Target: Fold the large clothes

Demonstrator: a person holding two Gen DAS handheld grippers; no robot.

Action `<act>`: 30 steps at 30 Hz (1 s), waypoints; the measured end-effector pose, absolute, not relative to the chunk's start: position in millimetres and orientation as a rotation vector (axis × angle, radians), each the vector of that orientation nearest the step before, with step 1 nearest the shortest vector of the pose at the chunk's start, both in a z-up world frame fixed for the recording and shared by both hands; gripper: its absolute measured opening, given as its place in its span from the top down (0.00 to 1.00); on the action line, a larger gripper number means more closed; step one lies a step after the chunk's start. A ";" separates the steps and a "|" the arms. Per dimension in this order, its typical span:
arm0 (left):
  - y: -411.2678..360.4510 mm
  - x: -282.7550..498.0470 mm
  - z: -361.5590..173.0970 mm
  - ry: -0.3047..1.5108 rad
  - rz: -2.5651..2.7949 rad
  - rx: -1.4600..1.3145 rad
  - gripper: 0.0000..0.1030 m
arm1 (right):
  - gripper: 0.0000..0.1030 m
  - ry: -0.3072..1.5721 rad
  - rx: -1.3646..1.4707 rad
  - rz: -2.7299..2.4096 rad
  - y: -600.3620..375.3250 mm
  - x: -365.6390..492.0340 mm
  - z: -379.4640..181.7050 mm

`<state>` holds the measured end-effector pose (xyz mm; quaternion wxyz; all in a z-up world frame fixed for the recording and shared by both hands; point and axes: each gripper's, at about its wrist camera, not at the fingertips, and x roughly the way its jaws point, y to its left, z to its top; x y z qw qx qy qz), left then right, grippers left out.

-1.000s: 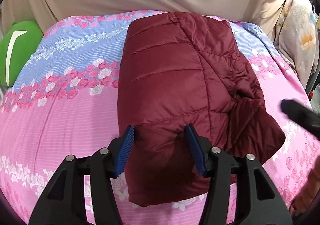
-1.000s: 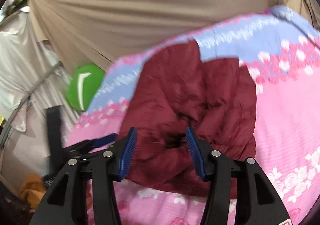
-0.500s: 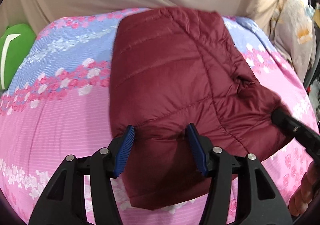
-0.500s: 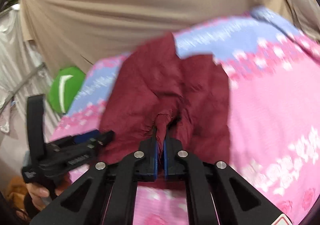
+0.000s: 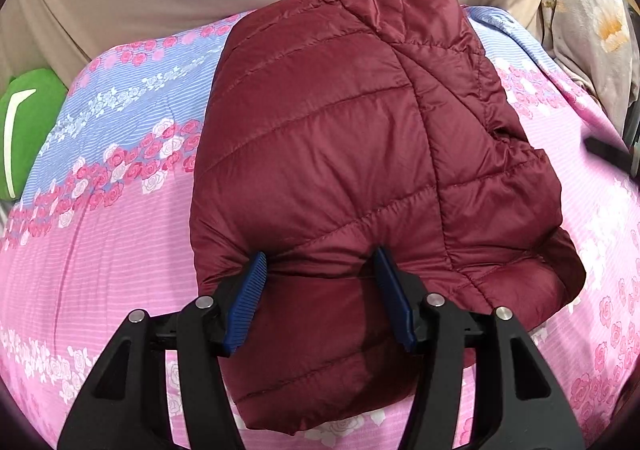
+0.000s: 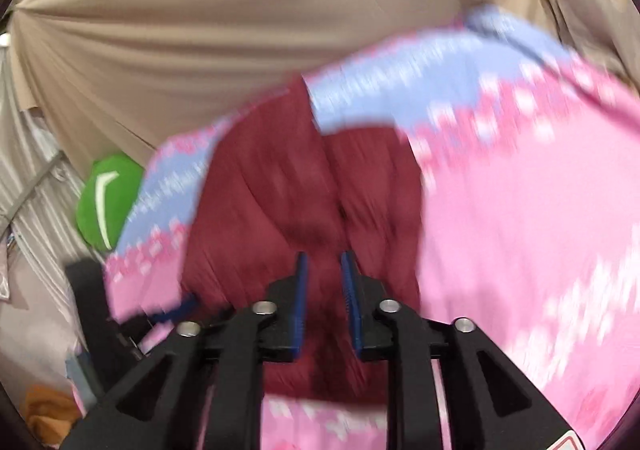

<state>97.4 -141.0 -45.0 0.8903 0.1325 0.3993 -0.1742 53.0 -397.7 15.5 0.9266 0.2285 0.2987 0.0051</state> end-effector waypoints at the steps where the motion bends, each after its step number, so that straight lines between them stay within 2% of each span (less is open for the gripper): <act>1: -141.2 97.3 -45.0 0.829 -0.361 0.276 0.48 | 0.64 0.577 0.454 0.007 -396.7 63.2 27.7; 4: -141.1 96.8 -45.3 0.831 -0.363 0.274 0.47 | 0.49 0.529 0.462 -0.030 -397.1 91.1 41.5; 10: -142.2 96.7 -45.5 0.830 -0.356 0.281 0.47 | 0.48 0.570 0.565 -0.028 -396.6 153.5 29.8; 11: -142.2 97.0 -45.7 0.830 -0.356 0.283 0.47 | 0.55 0.581 0.548 -0.028 -393.0 162.0 28.3; 12: -142.4 96.9 -45.6 0.830 -0.357 0.283 0.47 | 0.84 0.585 0.538 -0.020 -390.9 165.4 26.5; 13: -142.5 97.1 -45.9 0.829 -0.356 0.284 0.47 | 0.96 0.586 0.533 -0.016 -389.6 168.1 24.6; 19: -148.5 94.1 -46.2 0.815 -0.389 0.297 0.46 | 0.98 0.497 0.536 -0.068 -400.7 148.7 21.3; 25: -157.9 89.4 -45.7 0.781 -0.434 0.316 0.44 | 1.00 0.680 0.499 -0.151 -413.6 188.3 -46.6; 30: -155.9 93.9 -44.1 0.799 -0.442 0.298 0.44 | 1.00 0.728 0.425 -0.175 -406.8 198.4 -55.9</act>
